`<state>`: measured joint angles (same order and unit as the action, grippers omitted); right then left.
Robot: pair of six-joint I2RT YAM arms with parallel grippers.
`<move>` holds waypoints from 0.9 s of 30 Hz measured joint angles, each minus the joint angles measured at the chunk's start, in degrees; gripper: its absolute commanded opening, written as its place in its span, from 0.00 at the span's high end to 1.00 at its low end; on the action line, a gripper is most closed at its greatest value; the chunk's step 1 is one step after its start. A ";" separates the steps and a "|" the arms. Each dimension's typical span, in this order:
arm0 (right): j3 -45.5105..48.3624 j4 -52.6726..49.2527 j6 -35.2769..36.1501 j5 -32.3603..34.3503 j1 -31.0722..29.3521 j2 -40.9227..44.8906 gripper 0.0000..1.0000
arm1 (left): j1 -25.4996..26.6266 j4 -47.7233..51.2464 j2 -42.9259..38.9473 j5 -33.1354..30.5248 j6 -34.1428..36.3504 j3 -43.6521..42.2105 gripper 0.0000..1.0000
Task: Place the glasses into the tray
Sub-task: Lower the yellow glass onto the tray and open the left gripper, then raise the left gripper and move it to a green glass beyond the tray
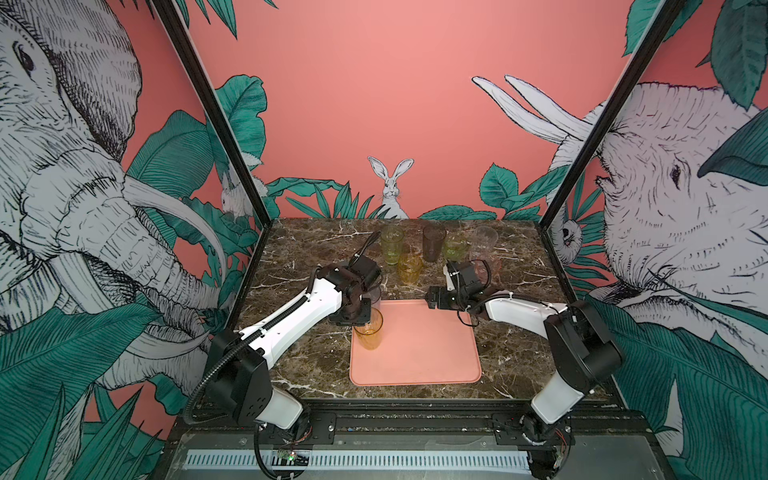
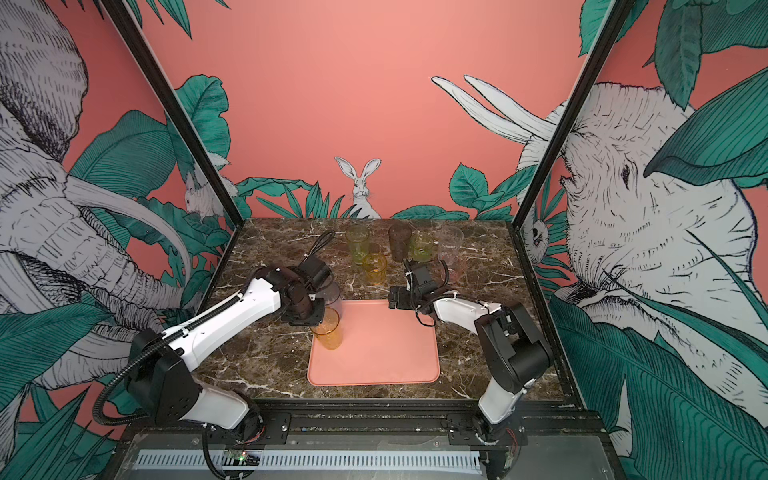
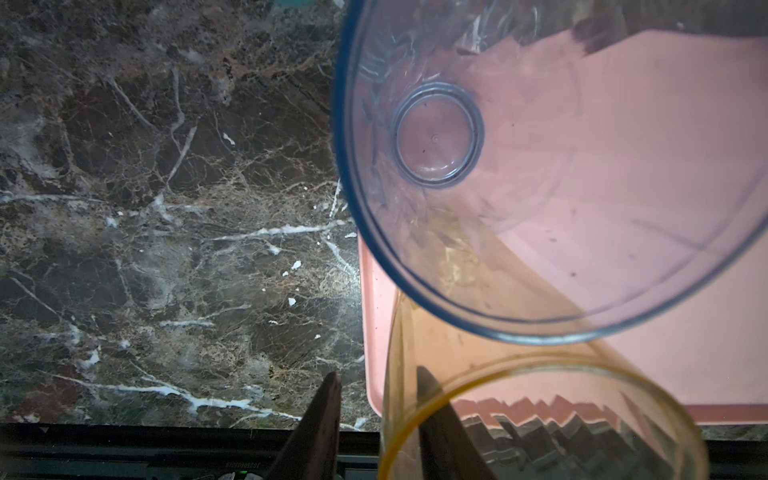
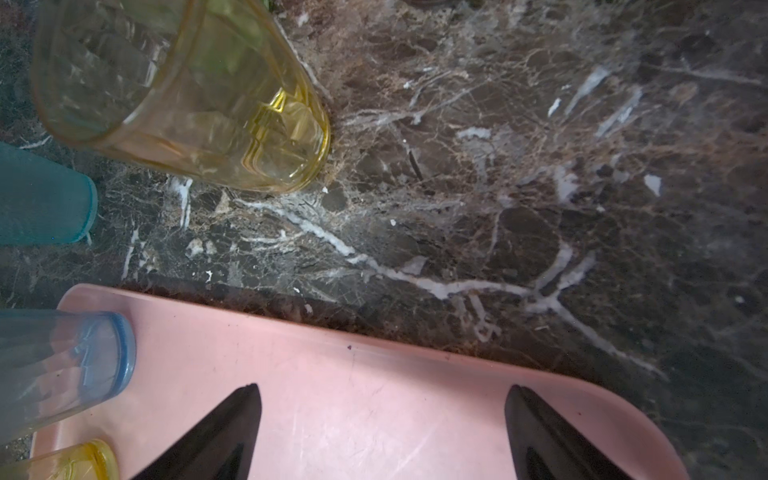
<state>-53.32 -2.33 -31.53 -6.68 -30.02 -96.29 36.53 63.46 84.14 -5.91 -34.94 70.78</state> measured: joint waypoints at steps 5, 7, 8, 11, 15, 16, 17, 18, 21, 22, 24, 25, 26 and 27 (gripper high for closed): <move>-0.20 -0.15 0.00 0.00 0.00 -0.09 0.06 | 0.00 0.85 0.00 -0.11 0.00 1.66 0.62; -0.20 -0.15 0.00 0.00 0.00 -0.09 0.06 | 0.00 1.49 0.00 -0.26 0.00 2.54 0.61; -0.20 -0.17 0.00 0.00 0.00 -0.09 0.06 | 0.00 1.92 0.00 -0.42 0.04 3.17 0.59; -0.20 -0.20 0.00 0.00 0.00 -0.09 0.06 | 0.00 3.08 0.00 -1.01 0.20 5.22 0.56; -0.20 -0.20 0.00 0.00 0.00 -0.09 0.06 | 0.00 4.96 0.00 -2.29 0.83 9.33 0.51; -0.20 -0.20 0.00 0.02 0.00 -0.09 0.06 | 0.00 5.38 0.00 -2.67 1.05 10.34 0.51; -0.20 -0.20 0.00 0.00 0.00 -0.09 0.06 | 0.00 5.97 0.00 -3.10 1.29 11.58 0.51; -0.20 -0.20 0.02 0.00 0.00 -0.09 0.06 | 0.00 6.49 0.04 -3.48 1.51 12.76 0.51; -0.20 -0.17 0.02 0.02 0.00 -0.09 0.06 | -0.07 7.65 0.35 -4.46 2.12 16.31 0.50; -0.20 -0.17 0.02 0.02 0.00 -0.09 0.06 | -0.07 7.87 0.61 -4.68 2.29 17.42 0.50; -0.20 -0.17 0.02 0.02 0.00 -0.07 0.06 | -0.11 8.00 1.40 -4.90 2.84 19.54 0.50; -0.20 -0.15 0.02 0.02 0.00 -0.07 0.06 | -0.11 8.02 1.92 -4.94 3.02 20.44 0.50; -0.20 -0.13 0.02 0.02 0.00 0.00 0.06 | -0.11 7.96 2.71 -5.03 3.23 21.57 0.49; -0.20 -0.11 0.02 0.02 0.00 0.04 0.06 | -0.11 7.98 3.61 -5.05 3.45 22.73 0.48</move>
<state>-53.52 -2.44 -31.51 -6.66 -30.02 -96.25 36.42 71.44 87.74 -10.96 -31.48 93.51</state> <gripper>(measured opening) 0.940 0.508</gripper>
